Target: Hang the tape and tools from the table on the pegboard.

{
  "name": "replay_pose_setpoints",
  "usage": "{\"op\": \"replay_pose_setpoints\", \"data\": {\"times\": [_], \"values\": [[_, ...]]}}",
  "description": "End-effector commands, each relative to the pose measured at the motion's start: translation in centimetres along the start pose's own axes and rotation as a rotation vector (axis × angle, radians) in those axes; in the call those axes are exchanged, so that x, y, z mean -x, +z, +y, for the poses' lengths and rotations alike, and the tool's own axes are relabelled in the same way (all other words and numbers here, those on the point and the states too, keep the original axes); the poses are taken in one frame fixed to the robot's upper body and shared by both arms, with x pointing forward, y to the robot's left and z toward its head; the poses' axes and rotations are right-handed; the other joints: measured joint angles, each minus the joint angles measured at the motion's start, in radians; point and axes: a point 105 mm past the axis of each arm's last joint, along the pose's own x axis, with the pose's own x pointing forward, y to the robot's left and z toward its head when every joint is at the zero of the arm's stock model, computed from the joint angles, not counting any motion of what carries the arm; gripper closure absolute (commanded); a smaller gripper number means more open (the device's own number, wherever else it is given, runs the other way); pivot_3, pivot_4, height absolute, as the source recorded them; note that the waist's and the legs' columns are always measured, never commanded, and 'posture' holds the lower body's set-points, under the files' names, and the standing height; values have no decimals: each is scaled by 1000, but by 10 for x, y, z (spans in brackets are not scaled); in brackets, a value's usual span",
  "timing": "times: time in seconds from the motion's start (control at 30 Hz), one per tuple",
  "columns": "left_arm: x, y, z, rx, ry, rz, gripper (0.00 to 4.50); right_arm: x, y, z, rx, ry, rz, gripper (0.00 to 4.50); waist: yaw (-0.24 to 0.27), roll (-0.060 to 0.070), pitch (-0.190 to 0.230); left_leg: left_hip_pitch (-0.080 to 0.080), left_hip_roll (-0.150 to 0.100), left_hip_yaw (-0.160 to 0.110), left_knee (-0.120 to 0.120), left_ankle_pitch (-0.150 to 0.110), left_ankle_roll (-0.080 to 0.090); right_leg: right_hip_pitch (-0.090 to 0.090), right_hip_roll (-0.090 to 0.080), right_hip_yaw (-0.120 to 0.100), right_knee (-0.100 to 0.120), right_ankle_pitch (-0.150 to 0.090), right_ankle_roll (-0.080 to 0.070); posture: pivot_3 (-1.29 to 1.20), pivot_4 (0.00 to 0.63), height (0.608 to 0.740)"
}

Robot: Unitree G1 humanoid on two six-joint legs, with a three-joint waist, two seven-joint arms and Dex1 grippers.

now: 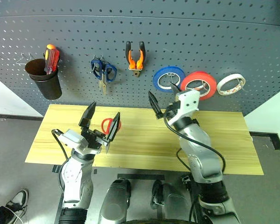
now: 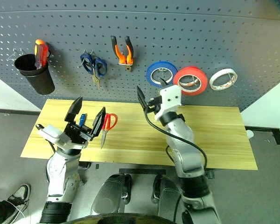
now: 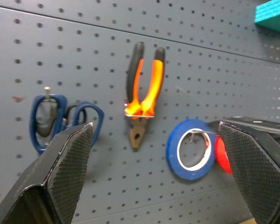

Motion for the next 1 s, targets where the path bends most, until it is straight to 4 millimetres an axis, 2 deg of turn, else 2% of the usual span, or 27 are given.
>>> {"op": "replay_pose_setpoints", "data": {"times": [0.03,0.13,0.2,0.27,0.37,0.5,0.67,0.73,0.83,1.0], "values": [[1,-15,12,4,35,129,0,13,3,-5,-5,41,19,28,5,0,-12,0,0,0,0,0,0,0,0,0,0,0,0,364,104,718],[9,-51,20,-36,73,378,0,31,-21,-7,-4,110,134,28,11,1,-19,2,0,-1,0,0,0,3,0,-2,-1,0,0,363,98,718],[16,-74,34,-108,192,531,0,37,-30,-10,12,123,173,28,14,2,-20,7,-1,-2,0,-1,1,8,0,-3,-3,0,0,360,91,718],[20,-92,45,-146,294,663,0,37,-32,-13,23,117,182,28,12,1,-21,9,-1,-4,0,-1,1,11,-1,-3,-3,1,2,357,87,718],[18,-113,45,-142,324,808,0,33,-31,-15,23,108,176,28,16,0,-28,9,-1,-6,1,-1,1,12,0,-3,-3,1,2,353,85,718],[1,-124,48,-167,363,837,0,28,-30,-13,32,110,168,28,33,-1,-38,8,-1,-7,1,-1,1,12,0,-4,-3,1,1,345,84,718],[-18,-133,20,-82,291,904,0,25,-25,-4,22,137,152,28,38,-2,-42,8,-2,-7,2,-1,1,13,-1,-4,-3,2,1,341,81,718],[-15,-142,8,-47,294,995,0,25,-21,2,0,176,148,28,38,-2,-43,8,-3,-7,2,-1,1,14,-1,-4,-3,2,1,340,80,718],[3,-155,-4,44,339,1169,0,27,-19,10,-26,240,162,28,36,-2,-48,9,-3,-8,3,-1,1,14,-1,-4,-3,2,1,338,77,718],[21,-162,-8,57,396,1298,0,33,-20,17,-53,303,193,28,34,-3,-60,9,-4,-10,3,-1,1,14,0,-5,-2,2,1,336,72,718]]}}
